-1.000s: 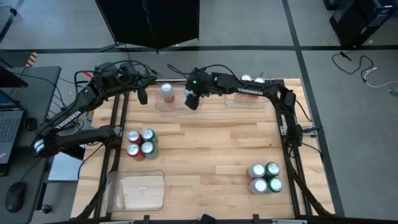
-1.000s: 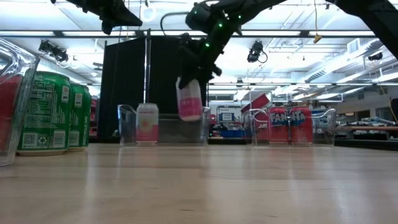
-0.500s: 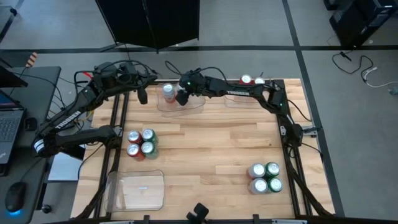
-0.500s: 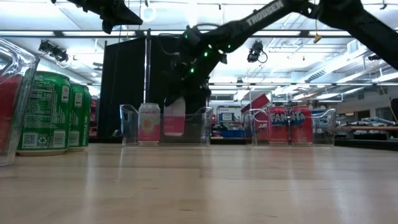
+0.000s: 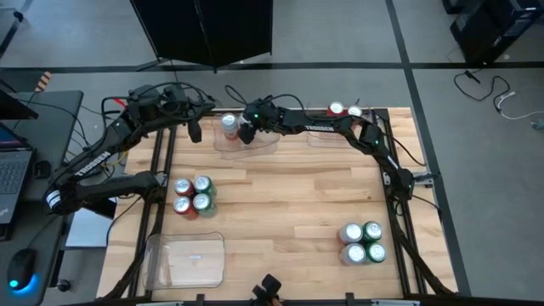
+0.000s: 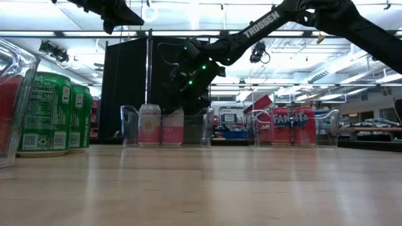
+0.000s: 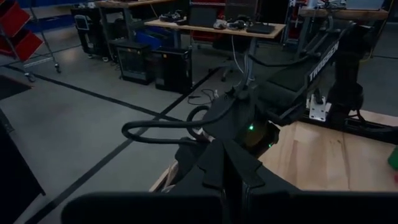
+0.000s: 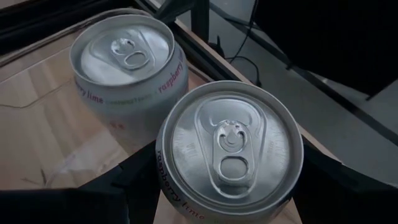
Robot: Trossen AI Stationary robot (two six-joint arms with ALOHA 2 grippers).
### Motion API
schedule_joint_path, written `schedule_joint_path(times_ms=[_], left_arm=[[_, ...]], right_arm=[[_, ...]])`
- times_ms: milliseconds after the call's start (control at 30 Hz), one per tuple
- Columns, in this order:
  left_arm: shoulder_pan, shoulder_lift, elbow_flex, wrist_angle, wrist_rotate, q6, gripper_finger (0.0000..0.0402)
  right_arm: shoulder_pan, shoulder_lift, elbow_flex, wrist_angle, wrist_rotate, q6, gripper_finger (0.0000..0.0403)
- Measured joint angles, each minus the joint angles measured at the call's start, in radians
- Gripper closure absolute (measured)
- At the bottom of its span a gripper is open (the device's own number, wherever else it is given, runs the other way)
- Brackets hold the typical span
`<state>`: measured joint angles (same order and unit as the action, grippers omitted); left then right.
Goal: Sort soda cans
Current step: Put the pink-white soda can into the top left transparent bin, then adjust the top left transparent bin to the top center of the table
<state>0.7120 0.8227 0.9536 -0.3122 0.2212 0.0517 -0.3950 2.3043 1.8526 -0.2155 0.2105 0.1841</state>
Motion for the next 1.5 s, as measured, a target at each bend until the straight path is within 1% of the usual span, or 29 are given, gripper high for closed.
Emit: schedule_joint_path(times_ms=[167, 200, 333, 400, 433, 567, 700, 800, 867, 967, 1000, 1033, 1100, 1167, 1267, 1333, 1400, 1500], left_arm=[[0.000, 0.000, -0.023, 0.011, 0.000, 0.000, 0.0401], [0.000, 0.000, -0.030, 0.015, 0.000, 0.000, 0.0401], [0.000, -0.001, -0.059, 0.027, 0.000, 0.000, 0.0401], [0.000, -0.002, -0.063, 0.030, 0.000, 0.000, 0.0401], [0.000, -0.002, -0.063, 0.032, 0.000, 0.000, 0.0401], [0.000, -0.007, -0.063, 0.041, 0.000, 0.000, 0.0401], [0.000, -0.011, -0.063, 0.039, 0.000, 0.000, 0.0401], [0.000, -0.009, -0.066, 0.040, 0.025, 0.000, 0.0401], [-0.006, -0.008, -0.099, 0.083, 0.093, -0.002, 0.0401], [-0.033, -0.011, -0.199, 0.218, 0.169, -0.012, 0.0401], [-0.047, -0.018, -0.237, 0.283, 0.174, -0.022, 0.0401], [-0.060, -0.024, -0.276, 0.354, 0.175, -0.031, 0.0401], [-0.085, -0.031, -0.351, 0.479, 0.175, -0.038, 0.0401], [-0.109, -0.032, -0.417, 0.556, 0.174, -0.045, 0.0401], [-0.143, -0.033, -0.488, 0.660, 0.170, -0.056, 0.0401], [-0.167, -0.034, -0.527, 0.700, 0.153, -0.056, 0.0401], [-0.190, -0.032, -0.554, 0.715, 0.116, -0.055, 0.0401], [-0.223, -0.033, -0.581, 0.739, 0.064, -0.035, 0.0401]], right_arm=[[0.000, 0.001, 0.000, 0.009, -0.002, 0.000, 0.0127], [0.000, 0.001, 0.000, 0.008, -0.002, 0.001, 0.0119], [-0.003, -0.003, -0.001, -0.003, -0.002, 0.003, 0.0035], [-0.006, -0.016, -0.002, -0.022, -0.002, 0.000, 0.0018], [-0.009, -0.029, -0.002, -0.029, -0.002, -0.001, 0.0021], [-0.010, -0.103, -0.002, -0.069, -0.002, -0.023, 0.0065], [-0.010, -0.209, -0.002, -0.187, -0.008, -0.037, 0.0129], [-0.010, -0.262, 0.000, -0.301, -0.012, -0.054, 0.0205], [-0.015, -0.268, 0.000, -0.370, -0.014, -0.062, 0.0269], [-0.018, -0.242, -0.005, -0.426, -0.034, -0.085, 0.0369], [-0.019, -0.228, -0.005, -0.433, -0.043, -0.097, 0.0385], [-0.019, -0.214, -0.005, -0.436, -0.053, -0.106, 0.0390], [-0.019, -0.184, -0.005, -0.437, -0.082, -0.109, 0.0384], [-0.022, -0.158, -0.006, -0.446, -0.104, -0.109, 0.0384], [-0.029, -0.142, -0.006, -0.461, -0.103, -0.109, 0.0399], [-0.035, -0.145, -0.006, -0.469, -0.097, -0.109, 0.0400], [-0.039, -0.147, -0.005, -0.482, -0.068, -0.103, 0.0399], [-0.045, -0.152, -0.006, -0.546, -0.045, -0.100, 0.0402]])
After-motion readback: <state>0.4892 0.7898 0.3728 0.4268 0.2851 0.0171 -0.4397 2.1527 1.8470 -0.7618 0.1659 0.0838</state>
